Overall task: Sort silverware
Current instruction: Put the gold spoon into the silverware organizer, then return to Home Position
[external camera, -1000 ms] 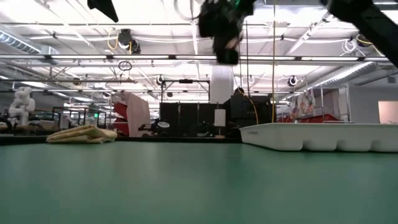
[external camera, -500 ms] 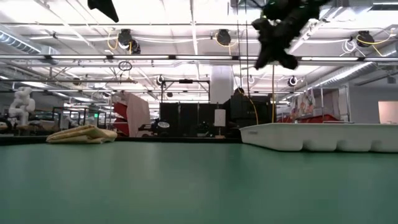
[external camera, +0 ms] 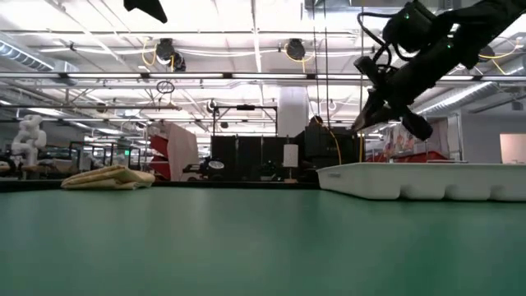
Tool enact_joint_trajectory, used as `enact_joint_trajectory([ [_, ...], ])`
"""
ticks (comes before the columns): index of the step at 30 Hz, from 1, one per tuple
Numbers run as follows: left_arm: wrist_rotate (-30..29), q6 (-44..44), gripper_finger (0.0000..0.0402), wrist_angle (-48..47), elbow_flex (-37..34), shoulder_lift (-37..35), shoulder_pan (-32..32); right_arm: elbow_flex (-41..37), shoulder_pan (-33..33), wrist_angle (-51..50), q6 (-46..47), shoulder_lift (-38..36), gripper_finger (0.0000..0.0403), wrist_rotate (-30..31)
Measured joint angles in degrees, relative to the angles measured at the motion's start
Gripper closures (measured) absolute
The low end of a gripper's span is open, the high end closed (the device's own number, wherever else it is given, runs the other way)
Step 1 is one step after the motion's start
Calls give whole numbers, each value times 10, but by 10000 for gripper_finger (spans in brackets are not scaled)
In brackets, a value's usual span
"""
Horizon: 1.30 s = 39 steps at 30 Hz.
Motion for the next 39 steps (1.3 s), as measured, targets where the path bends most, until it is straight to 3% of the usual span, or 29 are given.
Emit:
enact_joint_trajectory([
  [15,0,5,388,12,0,16,0,-13,65,60,31,176,403,-2],
  [22,0,7,388,12,0,17,0,-12,71,62,38,196,396,-1],
  [33,0,9,388,12,0,17,0,-12,69,17,10,126,252,-18],
  [39,2,6,388,51,0,16,0,-13,67,-65,-30,41,212,-51],
])
